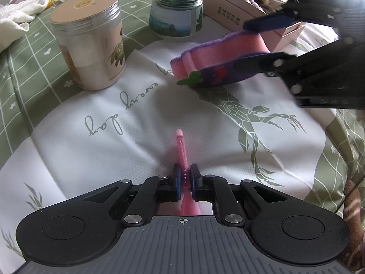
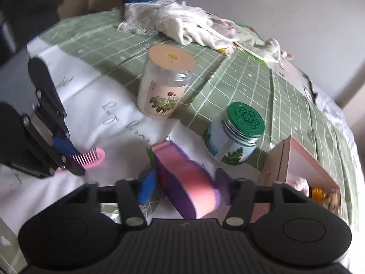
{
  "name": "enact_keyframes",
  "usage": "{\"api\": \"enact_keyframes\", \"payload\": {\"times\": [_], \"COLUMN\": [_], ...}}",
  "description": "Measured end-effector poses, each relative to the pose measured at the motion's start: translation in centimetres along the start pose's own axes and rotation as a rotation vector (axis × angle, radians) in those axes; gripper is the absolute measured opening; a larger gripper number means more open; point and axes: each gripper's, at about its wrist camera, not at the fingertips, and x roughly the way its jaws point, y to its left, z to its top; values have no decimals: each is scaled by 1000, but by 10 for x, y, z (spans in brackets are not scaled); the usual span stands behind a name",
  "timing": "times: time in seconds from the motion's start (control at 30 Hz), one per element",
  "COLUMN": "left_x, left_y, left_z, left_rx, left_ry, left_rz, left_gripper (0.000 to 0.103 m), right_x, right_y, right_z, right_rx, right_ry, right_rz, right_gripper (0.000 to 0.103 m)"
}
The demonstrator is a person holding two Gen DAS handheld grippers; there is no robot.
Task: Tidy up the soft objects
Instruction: 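Grasp the purple eggplant sponge with the right tool while the left tool holds the comb, then carry the sponge with the right tool while the left tool carries the comb toward the box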
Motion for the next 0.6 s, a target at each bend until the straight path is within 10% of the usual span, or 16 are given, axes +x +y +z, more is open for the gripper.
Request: {"api": "enact_keyframes", "payload": {"times": [0.2,0.6], "left_x": [1,-2], "left_y": [0,0], "left_z": [1,-3], "left_rx": [0,-14], "left_ry": [1,-20], "left_rz": [1,4], "left_gripper": [13,13], "right_x": [-3,-10], "right_y": [-4,13], "right_z": [-6,-13], "right_rx": [87,15], "right_ry": [84,97], "right_rz": [121,48], "right_gripper": [39,35]}}
